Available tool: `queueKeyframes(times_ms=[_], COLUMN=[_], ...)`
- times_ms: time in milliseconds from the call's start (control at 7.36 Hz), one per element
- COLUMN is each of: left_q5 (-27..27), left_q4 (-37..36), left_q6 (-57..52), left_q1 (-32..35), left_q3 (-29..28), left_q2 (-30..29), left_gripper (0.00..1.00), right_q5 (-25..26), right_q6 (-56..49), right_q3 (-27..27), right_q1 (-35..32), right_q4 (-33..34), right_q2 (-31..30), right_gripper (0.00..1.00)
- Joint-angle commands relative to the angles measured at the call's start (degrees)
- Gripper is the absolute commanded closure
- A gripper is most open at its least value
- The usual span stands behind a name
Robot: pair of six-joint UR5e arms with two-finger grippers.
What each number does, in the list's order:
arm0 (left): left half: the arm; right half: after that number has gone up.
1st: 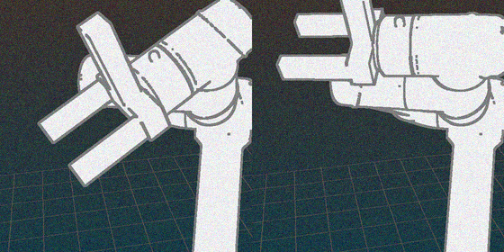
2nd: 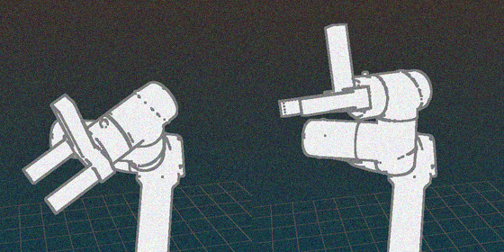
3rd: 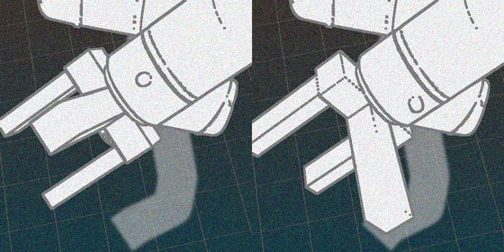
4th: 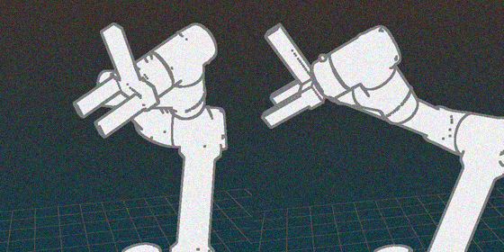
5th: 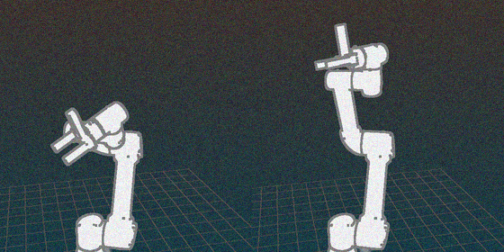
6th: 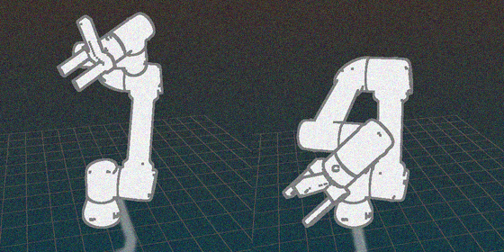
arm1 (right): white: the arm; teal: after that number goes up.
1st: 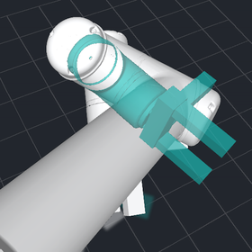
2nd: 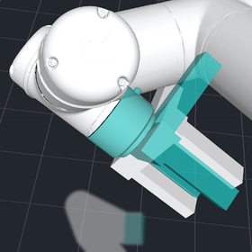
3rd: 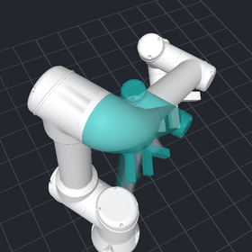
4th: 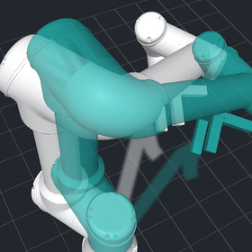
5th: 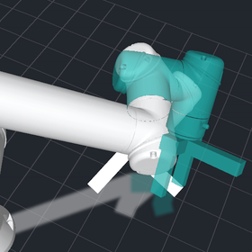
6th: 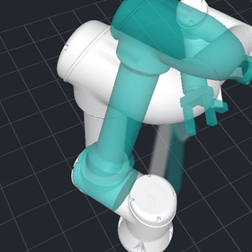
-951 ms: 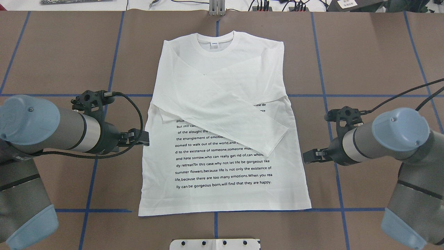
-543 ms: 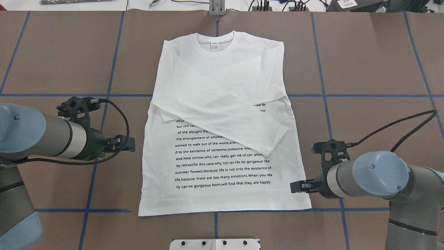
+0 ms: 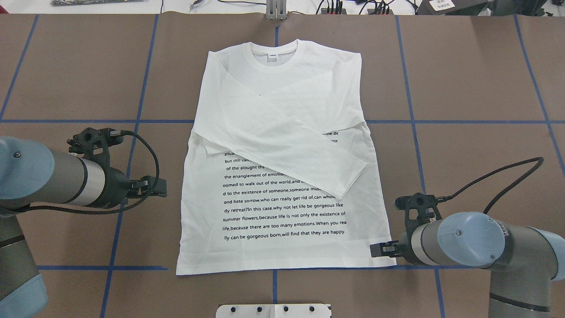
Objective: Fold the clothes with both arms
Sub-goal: 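Move both grippers down to the hem corners nearest the robot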
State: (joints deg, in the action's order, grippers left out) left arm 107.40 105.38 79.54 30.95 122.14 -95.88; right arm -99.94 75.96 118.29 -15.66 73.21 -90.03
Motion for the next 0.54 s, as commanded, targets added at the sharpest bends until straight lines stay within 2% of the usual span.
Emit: queueKeyframes(times_ms=[0,136,408], left_q5=[0.0,0.0,0.0], left_q4=[0.0,0.0,-0.1], left_q6=[0.0,0.0,0.0], left_q1=[-0.1,-0.1,-0.1], left_q3=[0.0,0.0,-0.1], left_q2=[0.2,0.2,0.2], left_gripper=[0.01,0.01,0.01], right_q5=[-0.1,-0.2,-0.7], right_q6=[0.0,0.0,0.0], right_q3=[-1.1,-1.7,-1.7], right_q1=[0.2,0.3,0.4], right_q4=[0.0,0.1,1.0], right_q2=[0.6,0.8,1.3], right_gripper=[0.02,0.09,0.37])
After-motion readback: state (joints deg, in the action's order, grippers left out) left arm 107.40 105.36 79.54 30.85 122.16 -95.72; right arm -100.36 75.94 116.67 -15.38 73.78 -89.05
